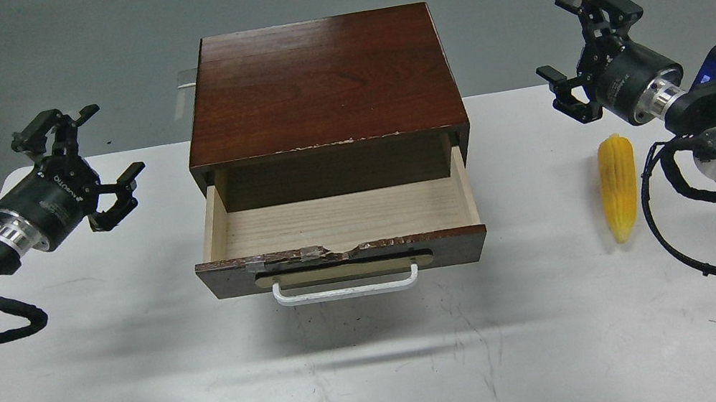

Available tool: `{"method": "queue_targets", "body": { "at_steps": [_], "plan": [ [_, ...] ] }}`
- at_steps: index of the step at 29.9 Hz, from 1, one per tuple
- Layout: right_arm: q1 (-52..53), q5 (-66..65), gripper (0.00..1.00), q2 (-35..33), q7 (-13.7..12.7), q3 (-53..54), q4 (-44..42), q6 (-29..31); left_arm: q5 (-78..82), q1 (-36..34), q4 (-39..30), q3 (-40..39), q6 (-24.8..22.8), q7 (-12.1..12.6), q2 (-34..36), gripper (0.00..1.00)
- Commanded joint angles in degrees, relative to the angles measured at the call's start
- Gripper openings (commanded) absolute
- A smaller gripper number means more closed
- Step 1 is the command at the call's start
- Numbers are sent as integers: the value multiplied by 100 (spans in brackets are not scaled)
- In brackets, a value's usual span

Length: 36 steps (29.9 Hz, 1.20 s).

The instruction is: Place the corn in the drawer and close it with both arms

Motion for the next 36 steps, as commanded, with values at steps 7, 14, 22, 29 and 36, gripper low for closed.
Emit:
{"method": "queue_targets", "body": {
  "at_steps": [7,14,22,29,36],
  "plan": [
    [127,-18,98,6,-11,-37,20,6,-286,179,-15,-16,-1,5,129,98],
    [136,-35,99,-21,-11,-90,29,6,-287,223,-15,-16,-1,5,147,98],
    [145,-97,99,-47,-11,-143,29,-11,-269,223,-6,-16,-1,5,173,98],
    [206,-332,99,-152,-283,-248,151,-292,-269,214,-6,-16,-1,5,252,98],
    [882,-4381,96,-925,-775,-1890,249,-960,-260,223,-6,36,-1,-4,305,98]
  ]
}}
